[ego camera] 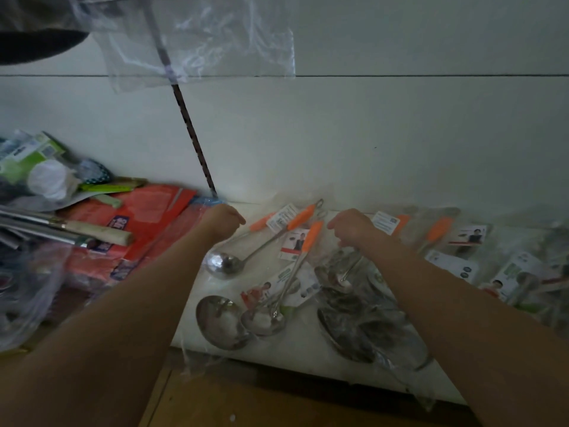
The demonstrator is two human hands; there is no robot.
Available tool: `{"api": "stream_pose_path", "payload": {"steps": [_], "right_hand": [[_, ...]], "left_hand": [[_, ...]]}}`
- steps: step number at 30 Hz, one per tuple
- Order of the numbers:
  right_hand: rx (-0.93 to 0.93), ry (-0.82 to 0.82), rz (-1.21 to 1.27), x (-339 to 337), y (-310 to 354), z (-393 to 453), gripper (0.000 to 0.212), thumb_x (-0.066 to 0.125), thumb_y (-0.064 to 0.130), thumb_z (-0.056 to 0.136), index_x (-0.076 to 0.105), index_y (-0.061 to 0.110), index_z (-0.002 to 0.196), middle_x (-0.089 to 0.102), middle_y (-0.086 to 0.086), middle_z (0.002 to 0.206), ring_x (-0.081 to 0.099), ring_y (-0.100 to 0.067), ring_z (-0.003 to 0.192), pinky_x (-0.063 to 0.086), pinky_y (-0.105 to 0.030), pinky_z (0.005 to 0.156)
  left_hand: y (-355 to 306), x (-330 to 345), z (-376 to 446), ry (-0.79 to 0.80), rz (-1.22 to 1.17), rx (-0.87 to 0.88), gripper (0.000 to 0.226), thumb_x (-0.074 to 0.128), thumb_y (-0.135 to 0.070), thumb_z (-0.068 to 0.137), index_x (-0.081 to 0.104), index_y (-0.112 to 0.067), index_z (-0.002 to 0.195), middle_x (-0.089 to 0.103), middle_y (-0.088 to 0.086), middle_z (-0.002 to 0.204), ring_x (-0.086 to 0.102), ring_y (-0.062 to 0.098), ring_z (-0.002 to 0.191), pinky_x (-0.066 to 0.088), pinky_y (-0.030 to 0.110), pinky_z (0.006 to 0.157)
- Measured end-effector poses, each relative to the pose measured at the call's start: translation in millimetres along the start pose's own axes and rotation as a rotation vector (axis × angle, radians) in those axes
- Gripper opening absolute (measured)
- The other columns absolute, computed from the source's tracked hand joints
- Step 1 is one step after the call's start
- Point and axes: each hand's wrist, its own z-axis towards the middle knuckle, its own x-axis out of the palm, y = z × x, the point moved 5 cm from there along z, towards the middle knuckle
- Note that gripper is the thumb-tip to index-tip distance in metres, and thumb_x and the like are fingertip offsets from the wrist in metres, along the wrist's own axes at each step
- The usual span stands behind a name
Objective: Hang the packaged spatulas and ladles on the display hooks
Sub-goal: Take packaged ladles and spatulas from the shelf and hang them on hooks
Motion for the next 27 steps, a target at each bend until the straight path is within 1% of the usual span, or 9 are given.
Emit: {"api": "stream_pose_path", "payload": {"steps": [3, 5, 7, 10, 17, 20, 22, 25, 27], "right_hand": [[-0.048, 0.002, 0.053, 0, 12, -7, 0.031, 0.042, 0.000, 0.093, 0.061, -0.004, 0.118, 0.058, -0.022, 0.125, 0.053, -0.036, 0.119, 0.045, -0.039, 0.100], [-0.063, 0.003, 0.061, 2, 16, -8, 0.030, 0.043, 0.001, 0.093, 0.061, -0.003, 0.117, 0.059, -0.021, 0.125, 0.053, -0.036, 0.119, 0.045, -0.039, 0.100], [-0.055, 0.006, 0.060, 4, 16, -7, 0.030, 0.044, 0.003, 0.093, 0.059, -0.004, 0.118, 0.058, -0.021, 0.125, 0.054, -0.036, 0.118, 0.045, -0.041, 0.101], [-0.045, 0.013, 0.062, 6, 17, -7, 0.030, 0.043, 0.006, 0.094, 0.059, -0.004, 0.118, 0.059, -0.023, 0.123, 0.054, -0.037, 0.117, 0.045, -0.044, 0.100], [-0.100, -0.098, 0.105, 10, 31, -4, 0.027, 0.048, 0.003, 0.087, 0.067, -0.008, 0.103, 0.066, -0.023, 0.108, 0.060, -0.038, 0.105, 0.049, -0.047, 0.093], [-0.130, -0.101, 0.087, 17, 41, -4, 0.026, 0.049, 0.001, 0.085, 0.068, -0.009, 0.101, 0.067, -0.023, 0.105, 0.062, -0.037, 0.100, 0.050, -0.042, 0.091], [-0.150, -0.095, 0.074, 21, 45, -6, 0.027, 0.048, 0.001, 0.086, 0.068, -0.007, 0.102, 0.067, -0.022, 0.107, 0.061, -0.034, 0.100, 0.049, -0.040, 0.091], [-0.154, -0.094, 0.094, 20, 46, -6, 0.027, 0.048, 0.001, 0.086, 0.070, -0.006, 0.101, 0.067, -0.021, 0.108, 0.061, -0.030, 0.096, 0.049, -0.042, 0.094], [-0.141, -0.112, 0.102, 13, 41, -7, 0.026, 0.050, 0.002, 0.085, 0.070, -0.008, 0.098, 0.068, -0.022, 0.105, 0.062, -0.035, 0.101, 0.049, -0.046, 0.094]], "left_hand": [[12, -13, 7, -0.057, -0.063, -0.025, 0.034, 0.038, 0.010, 0.087, 0.068, 0.006, 0.104, 0.067, 0.022, 0.107, 0.058, 0.024, 0.076, 0.048, 0.018, 0.066], [19, -21, 8, -0.102, -0.123, -0.052, 0.033, 0.038, 0.011, 0.086, 0.068, 0.008, 0.101, 0.068, 0.021, 0.091, 0.054, 0.017, 0.064, 0.049, 0.023, 0.070], [25, -27, 7, -0.141, -0.149, -0.075, 0.032, 0.040, 0.012, 0.085, 0.069, 0.008, 0.099, 0.068, 0.019, 0.082, 0.061, 0.027, 0.073, 0.052, 0.036, 0.086], [32, -34, 6, -0.141, -0.161, -0.089, 0.030, 0.043, 0.011, 0.085, 0.069, 0.006, 0.100, 0.069, 0.022, 0.104, 0.064, 0.033, 0.098, 0.049, 0.043, 0.096], [44, -53, 1, -0.157, -0.168, -0.103, 0.034, 0.038, 0.011, 0.085, 0.070, 0.002, 0.092, 0.064, 0.017, 0.086, 0.057, 0.028, 0.081, 0.049, 0.040, 0.081], [56, -58, 3, -0.139, -0.190, -0.137, 0.033, 0.041, 0.012, 0.083, 0.068, -0.002, 0.071, 0.063, 0.009, 0.062, 0.055, 0.028, 0.076, 0.044, 0.038, 0.073], [57, -60, 0, -0.139, -0.185, -0.151, 0.031, 0.041, 0.012, 0.083, 0.070, 0.002, 0.077, 0.060, 0.000, 0.051, 0.054, 0.027, 0.075, 0.044, 0.037, 0.073], [48, -58, -7, -0.131, -0.177, -0.122, 0.034, 0.040, 0.012, 0.084, 0.071, 0.000, 0.090, 0.067, 0.015, 0.075, 0.061, 0.032, 0.085, 0.051, 0.042, 0.089], [41, -53, -6, -0.125, -0.195, -0.117, 0.034, 0.040, 0.012, 0.084, 0.070, 0.005, 0.096, 0.070, 0.023, 0.093, 0.063, 0.035, 0.093, 0.051, 0.042, 0.092]]}}
